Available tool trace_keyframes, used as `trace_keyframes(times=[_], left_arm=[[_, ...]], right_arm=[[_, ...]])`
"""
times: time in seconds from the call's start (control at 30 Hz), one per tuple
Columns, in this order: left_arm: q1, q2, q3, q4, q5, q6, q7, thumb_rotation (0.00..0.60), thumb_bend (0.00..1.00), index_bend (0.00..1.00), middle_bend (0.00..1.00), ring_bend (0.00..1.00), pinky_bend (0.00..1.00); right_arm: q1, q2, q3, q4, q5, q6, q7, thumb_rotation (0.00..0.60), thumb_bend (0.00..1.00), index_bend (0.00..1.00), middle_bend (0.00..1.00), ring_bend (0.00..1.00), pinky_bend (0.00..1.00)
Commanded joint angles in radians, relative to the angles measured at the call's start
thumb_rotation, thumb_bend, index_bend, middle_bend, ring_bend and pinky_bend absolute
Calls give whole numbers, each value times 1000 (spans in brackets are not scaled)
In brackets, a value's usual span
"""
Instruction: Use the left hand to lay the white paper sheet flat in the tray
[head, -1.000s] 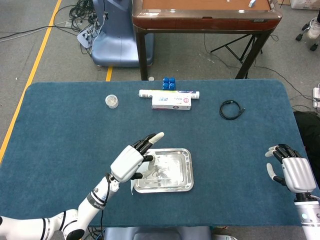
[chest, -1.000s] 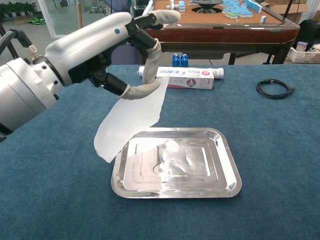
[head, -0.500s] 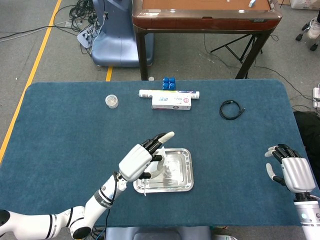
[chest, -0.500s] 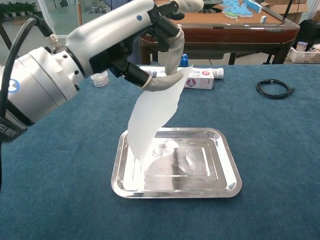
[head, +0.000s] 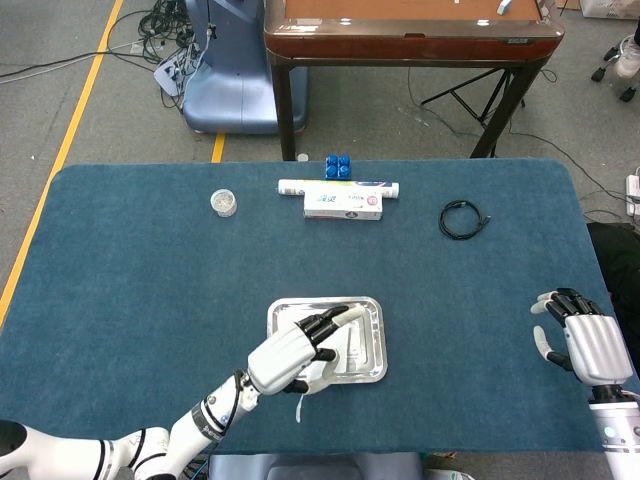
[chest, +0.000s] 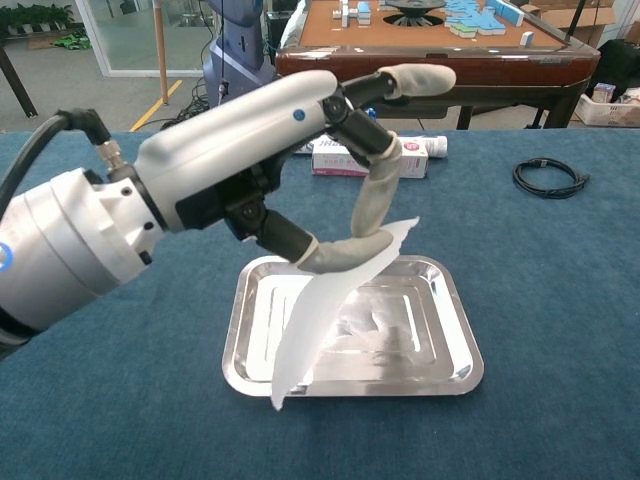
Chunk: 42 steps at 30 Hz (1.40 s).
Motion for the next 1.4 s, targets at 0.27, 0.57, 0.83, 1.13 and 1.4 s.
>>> trace_keyframes(times=[0.27, 0.57, 0.83, 1.13, 1.4], left_arm=[[7, 20, 66, -57, 17, -35, -33, 600, 738, 690, 33, 0, 239], [-5, 50, 91, -63, -31, -118, -43, 600, 738, 694, 33, 0, 239], [-28, 112, 118, -73, -76, -225, 20, 600, 735, 704, 33, 0, 188], [-18, 138, 149, -67, -61, -233, 77, 600, 734, 711, 31, 0, 173], [0, 153, 149, -25, -76, -219, 65, 600, 734, 712, 31, 0, 173]], right_arm=[[0, 0, 0, 0, 1, -1, 0, 600, 451, 414, 334, 193, 289], [-1, 2, 1, 0, 2, 1, 5, 600, 452, 414, 334, 193, 289], [0, 2, 2, 0, 4, -1, 4, 600, 452, 414, 334, 193, 289], [1, 0, 2, 1, 5, -2, 2, 600, 451, 414, 334, 193, 289], [0, 0, 1, 0, 4, -1, 1, 600, 452, 414, 334, 193, 289]])
